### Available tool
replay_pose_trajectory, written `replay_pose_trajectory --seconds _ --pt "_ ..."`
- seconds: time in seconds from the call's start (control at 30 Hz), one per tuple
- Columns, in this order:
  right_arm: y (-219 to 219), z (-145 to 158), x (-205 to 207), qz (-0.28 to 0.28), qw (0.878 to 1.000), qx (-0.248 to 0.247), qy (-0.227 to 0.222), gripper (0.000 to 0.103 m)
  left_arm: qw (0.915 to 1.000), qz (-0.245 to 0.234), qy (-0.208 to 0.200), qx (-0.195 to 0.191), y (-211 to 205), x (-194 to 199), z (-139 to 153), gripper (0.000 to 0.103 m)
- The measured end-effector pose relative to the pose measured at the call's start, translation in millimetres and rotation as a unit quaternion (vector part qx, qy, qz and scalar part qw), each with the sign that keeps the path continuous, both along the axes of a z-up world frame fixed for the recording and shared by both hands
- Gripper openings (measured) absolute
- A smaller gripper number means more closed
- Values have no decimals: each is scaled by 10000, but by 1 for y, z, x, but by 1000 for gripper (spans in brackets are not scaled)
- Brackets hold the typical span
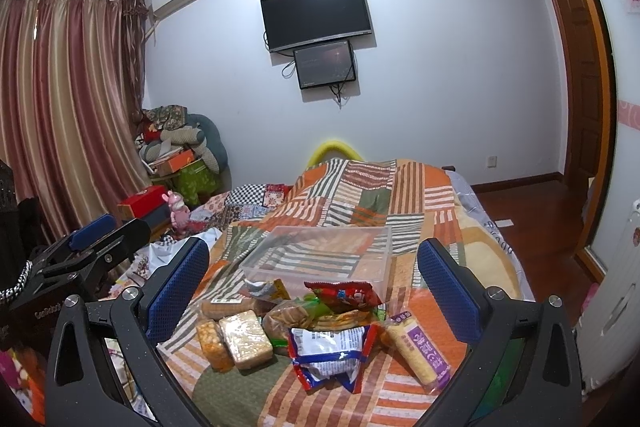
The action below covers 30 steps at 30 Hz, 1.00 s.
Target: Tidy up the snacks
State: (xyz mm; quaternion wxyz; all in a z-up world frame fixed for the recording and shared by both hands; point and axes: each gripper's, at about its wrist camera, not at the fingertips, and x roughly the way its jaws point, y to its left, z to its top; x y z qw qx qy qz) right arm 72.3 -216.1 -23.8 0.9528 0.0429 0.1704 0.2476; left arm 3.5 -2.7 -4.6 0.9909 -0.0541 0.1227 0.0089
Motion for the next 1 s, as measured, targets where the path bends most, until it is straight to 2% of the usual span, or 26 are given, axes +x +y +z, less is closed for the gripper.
replay_pose_trajectory --seconds 0.23,0.63,0.7,0.77,0.87,1.0 --pt "1 -1 2 1 10000 -14 37 103 10000 -33 55 23 1 1 -3 103" --pt "-7 -17 20 30 9995 -98 306 103 9986 75 485 212 12 14 -18 102" --pt "-11 -23 24 -46 9991 -172 375 103 9980 60 600 187 17 18 -22 94" --pt "-17 -30 31 -163 9985 -252 467 102 9963 74 834 176 23 24 -30 81" --pt "-27 -41 40 -265 9969 -282 689 96 9924 55 1223 110 32 36 -45 71" --pt "-38 -54 50 -365 9934 -336 1033 87 9857 30 1682 1 40 49 -67 64"
